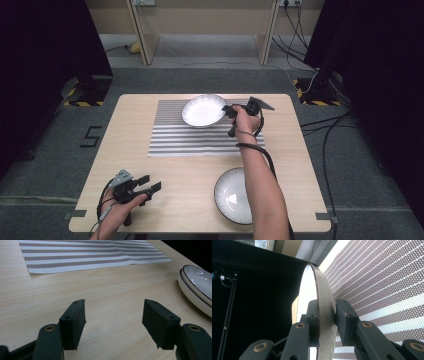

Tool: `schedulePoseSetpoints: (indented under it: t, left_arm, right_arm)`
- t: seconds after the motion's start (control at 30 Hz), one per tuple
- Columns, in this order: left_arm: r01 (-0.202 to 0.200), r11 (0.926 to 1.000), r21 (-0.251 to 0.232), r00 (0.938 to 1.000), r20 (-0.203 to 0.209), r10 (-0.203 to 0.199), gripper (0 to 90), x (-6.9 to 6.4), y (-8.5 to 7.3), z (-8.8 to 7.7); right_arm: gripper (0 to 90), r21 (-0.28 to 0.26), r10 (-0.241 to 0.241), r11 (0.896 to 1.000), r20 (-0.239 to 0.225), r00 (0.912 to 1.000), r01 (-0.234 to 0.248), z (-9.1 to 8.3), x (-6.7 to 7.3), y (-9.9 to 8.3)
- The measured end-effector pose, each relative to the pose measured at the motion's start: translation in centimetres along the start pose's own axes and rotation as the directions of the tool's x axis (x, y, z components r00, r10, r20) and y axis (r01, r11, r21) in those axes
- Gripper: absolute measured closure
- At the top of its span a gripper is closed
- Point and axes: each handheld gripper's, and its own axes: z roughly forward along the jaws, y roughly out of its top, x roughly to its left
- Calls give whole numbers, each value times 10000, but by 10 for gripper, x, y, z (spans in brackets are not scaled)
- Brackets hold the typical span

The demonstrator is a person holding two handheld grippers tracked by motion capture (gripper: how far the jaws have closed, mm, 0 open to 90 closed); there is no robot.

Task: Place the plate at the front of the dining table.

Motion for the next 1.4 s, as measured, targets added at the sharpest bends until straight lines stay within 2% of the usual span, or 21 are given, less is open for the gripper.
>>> schedulePoseSetpoints:
  t: [0.4, 1.4]
  left_arm:
    - [-41, 10000, -4, 10000, -14, 41, 347, 0, 0, 0]
    - [-67, 10000, -13, 10000, 1, 67, 347, 1, 1, 0]
  right_arm:
    - [731, -68, 131, 9999, 159, 9998, -130, 4, -6, 1]
    - [723, -210, 391, 9990, 153, 9991, -387, 14, -16, 1]
